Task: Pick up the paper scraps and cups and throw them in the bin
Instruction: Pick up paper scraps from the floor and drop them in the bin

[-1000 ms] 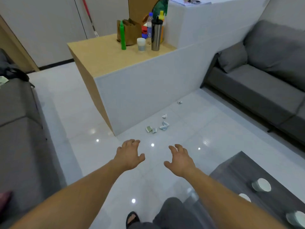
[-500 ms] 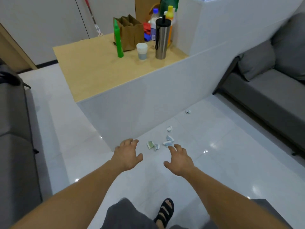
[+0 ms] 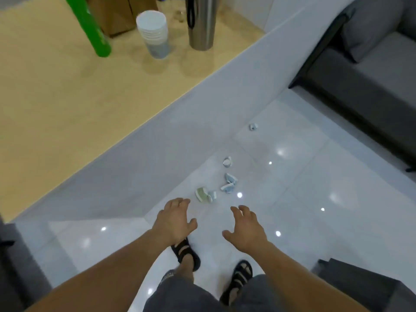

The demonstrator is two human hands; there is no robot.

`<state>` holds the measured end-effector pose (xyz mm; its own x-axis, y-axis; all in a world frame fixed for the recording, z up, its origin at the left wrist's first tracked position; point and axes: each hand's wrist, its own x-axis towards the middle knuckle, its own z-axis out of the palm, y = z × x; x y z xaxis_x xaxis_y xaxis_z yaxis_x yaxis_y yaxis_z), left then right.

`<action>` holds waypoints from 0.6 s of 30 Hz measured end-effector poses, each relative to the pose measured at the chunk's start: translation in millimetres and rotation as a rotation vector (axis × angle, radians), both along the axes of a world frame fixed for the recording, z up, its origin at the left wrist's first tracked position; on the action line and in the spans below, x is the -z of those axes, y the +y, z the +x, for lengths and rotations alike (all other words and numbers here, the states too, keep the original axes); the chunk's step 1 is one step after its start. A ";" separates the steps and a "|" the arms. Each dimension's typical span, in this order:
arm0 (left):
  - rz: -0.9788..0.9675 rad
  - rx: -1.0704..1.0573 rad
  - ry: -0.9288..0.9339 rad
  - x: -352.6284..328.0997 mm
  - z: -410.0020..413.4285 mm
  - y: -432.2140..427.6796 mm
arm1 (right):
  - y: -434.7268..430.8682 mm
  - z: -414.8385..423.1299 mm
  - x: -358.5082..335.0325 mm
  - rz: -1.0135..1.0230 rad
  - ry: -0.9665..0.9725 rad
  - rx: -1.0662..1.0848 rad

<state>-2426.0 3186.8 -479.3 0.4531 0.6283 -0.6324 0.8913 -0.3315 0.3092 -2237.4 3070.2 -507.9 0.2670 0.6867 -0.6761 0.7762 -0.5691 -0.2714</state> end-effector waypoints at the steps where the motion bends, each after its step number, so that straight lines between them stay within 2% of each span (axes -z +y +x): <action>1: -0.013 0.003 0.000 19.0 4.9 10.1 | 11.5 2.1 19.4 -0.010 0.011 0.006; 8: -0.114 -0.007 0.024 219.5 42.5 54.2 | 74.1 23.1 229.0 -0.044 0.061 0.037; 14: -0.147 -0.129 0.014 410.7 60.9 54.9 | 103.5 46.9 432.5 0.005 0.028 -0.073; 18: -0.187 -0.200 0.015 498.8 63.0 47.5 | 115.5 59.1 533.5 0.053 -0.011 -0.127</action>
